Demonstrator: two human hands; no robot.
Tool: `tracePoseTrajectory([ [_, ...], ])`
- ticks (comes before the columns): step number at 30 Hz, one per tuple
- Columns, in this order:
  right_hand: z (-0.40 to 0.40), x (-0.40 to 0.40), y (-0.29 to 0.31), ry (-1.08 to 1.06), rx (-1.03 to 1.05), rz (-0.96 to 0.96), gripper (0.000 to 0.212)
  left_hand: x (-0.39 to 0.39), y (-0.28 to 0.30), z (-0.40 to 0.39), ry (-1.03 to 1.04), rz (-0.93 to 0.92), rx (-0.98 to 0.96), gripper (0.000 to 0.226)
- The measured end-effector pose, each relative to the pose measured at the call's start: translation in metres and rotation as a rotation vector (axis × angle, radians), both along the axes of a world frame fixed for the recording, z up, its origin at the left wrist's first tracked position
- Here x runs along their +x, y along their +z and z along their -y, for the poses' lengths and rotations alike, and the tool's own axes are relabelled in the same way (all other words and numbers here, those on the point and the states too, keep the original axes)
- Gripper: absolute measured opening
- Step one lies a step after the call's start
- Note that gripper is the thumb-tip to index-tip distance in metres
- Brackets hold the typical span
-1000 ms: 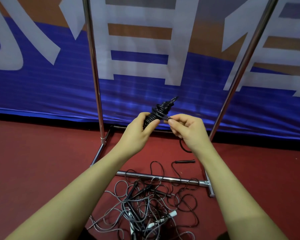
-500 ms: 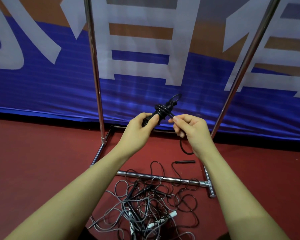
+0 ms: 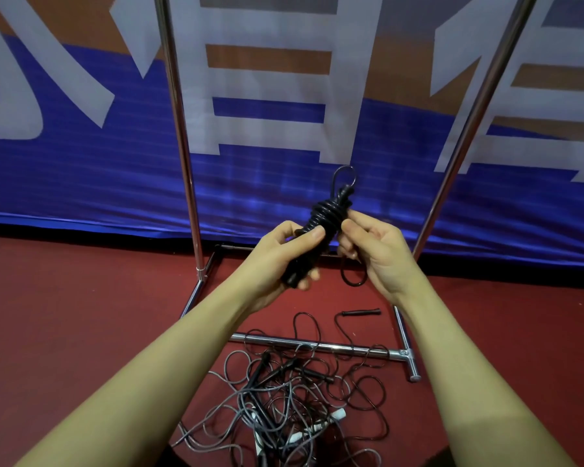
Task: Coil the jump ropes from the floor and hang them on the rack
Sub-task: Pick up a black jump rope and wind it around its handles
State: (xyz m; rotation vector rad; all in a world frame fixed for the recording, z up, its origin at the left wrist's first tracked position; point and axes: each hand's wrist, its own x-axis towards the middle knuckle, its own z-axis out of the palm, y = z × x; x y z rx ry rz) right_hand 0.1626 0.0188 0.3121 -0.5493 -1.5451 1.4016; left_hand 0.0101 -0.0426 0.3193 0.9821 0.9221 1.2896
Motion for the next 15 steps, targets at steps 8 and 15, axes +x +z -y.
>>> tracePoseTrajectory([
  [8, 0.000, -0.001, -0.002, -0.096, 0.062, 0.168, 0.039, -0.009, -0.011, -0.005, 0.340, -0.344, 0.149, 0.013],
  [15, 0.001, -0.008, -0.005, -0.137, 0.007, 0.197, 0.049, -0.003, -0.015, -0.005, 0.358, -0.509, 0.239, 0.014],
])
